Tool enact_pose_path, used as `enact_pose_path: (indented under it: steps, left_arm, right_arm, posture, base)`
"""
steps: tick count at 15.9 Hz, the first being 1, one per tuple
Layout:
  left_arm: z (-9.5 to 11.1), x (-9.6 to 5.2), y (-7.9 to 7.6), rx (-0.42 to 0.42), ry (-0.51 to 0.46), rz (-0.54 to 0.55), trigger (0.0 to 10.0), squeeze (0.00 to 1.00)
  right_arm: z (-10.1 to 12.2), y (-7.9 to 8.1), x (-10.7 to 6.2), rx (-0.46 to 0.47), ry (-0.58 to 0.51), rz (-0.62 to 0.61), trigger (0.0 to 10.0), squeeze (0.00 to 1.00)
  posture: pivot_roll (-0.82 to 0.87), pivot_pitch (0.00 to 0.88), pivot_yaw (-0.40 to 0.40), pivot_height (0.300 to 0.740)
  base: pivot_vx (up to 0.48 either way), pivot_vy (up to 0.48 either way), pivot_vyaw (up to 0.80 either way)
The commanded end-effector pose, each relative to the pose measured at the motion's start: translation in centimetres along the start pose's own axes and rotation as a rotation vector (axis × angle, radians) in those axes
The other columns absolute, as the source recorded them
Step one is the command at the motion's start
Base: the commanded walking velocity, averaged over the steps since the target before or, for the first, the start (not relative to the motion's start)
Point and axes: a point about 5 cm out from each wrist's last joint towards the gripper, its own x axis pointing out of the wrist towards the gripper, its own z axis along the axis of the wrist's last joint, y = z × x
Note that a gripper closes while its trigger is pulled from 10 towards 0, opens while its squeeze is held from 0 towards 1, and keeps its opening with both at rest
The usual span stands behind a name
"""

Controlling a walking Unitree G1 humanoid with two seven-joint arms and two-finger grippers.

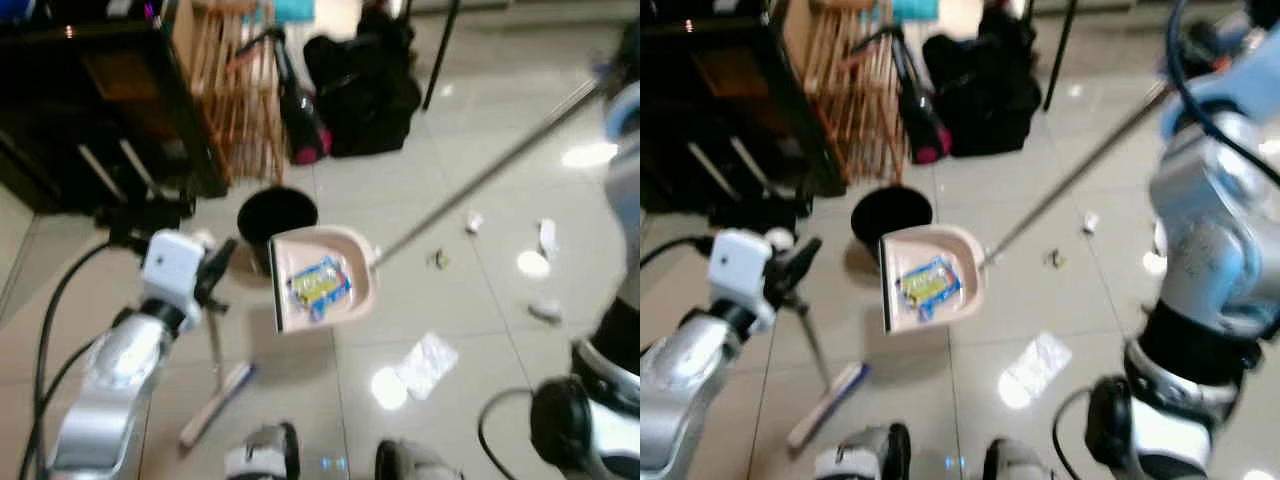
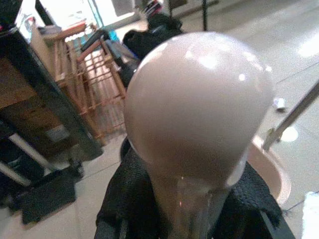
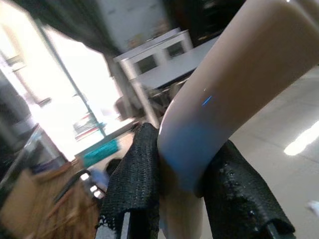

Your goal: Sweep floor

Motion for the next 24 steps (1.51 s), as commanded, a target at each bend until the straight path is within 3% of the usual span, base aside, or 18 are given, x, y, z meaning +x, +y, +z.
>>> enact_pose_path:
  steps: [1, 8, 24]
  left_arm:
    - [0.6, -0.2, 0.2, 0.026, -0.025, 0.02, 10.0, 0.0]
    - [-0.2, -1.2, -0.3, 0.024, -0.008, 0.051, 10.0, 0.0]
    - [-0.3, -1.3, -0.4, 0.022, -0.006, 0.055, 10.0, 0.0]
  right_arm:
    - [1.4, 0.2, 0.0, 0.031, -0.05, 0.011, 10.0, 0.0]
    - [2.0, 1.3, 1.5, 0.065, -0.073, 0.028, 10.0, 0.0]
    - [2.0, 1.3, 1.5, 0.063, -0.072, 0.029, 10.0, 0.0]
  posture:
    - [0.0, 0.125, 0.025, 0.74]
    - [0.03, 0.09, 0.0, 0.74]
    - [0.03, 0.09, 0.0, 0.74]
  base:
    - [0.386, 0.0, 0.0]
    - [0.387, 0.0, 0.0]
    - [0.386, 0.0, 0.0]
